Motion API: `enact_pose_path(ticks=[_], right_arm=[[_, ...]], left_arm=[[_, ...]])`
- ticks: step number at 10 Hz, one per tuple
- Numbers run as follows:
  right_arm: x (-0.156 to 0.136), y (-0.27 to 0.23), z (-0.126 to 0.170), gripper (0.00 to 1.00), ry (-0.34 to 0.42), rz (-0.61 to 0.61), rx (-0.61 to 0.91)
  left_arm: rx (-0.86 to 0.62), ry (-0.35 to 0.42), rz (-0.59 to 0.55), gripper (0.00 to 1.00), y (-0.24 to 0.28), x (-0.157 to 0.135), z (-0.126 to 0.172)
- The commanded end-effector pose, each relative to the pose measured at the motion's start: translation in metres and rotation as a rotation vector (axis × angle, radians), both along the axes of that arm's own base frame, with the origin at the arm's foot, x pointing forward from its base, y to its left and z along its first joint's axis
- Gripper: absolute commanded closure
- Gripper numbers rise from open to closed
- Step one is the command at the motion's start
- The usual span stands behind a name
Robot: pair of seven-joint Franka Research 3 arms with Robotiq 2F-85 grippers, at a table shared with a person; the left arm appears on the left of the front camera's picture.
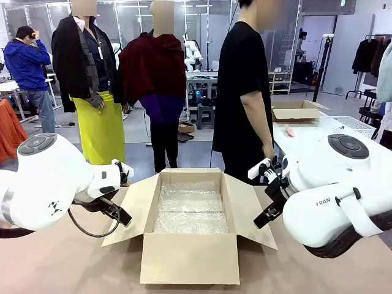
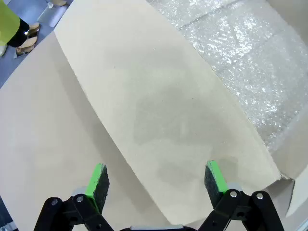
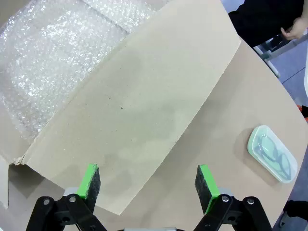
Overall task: Pack the glasses set securely to prepare it for shipping.
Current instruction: Place the Glasses case inside the Package Box.
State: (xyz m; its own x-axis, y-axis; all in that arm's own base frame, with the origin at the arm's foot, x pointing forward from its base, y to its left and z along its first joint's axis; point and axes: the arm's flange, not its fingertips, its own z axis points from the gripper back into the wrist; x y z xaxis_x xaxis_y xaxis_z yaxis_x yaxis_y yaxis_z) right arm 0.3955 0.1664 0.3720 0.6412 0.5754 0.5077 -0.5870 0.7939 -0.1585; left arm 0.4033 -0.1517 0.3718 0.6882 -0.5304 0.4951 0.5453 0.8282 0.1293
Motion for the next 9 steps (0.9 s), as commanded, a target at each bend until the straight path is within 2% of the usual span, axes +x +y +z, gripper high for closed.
enact_pose_path(ticks=[1,9], right_arm=[[0.0000,0.0000,0.0000,0.00,0.000,0.000,0.000],[0.0000,0.0000,0.0000,0.00,0.000,0.000,0.000]], left_arm=[[0.000,0.000,0.000,0.00,-0.0001,-0.0001,0.0000],[0.000,0.000,0.000,0.00,-0.0001,-0.0001,0.0000]])
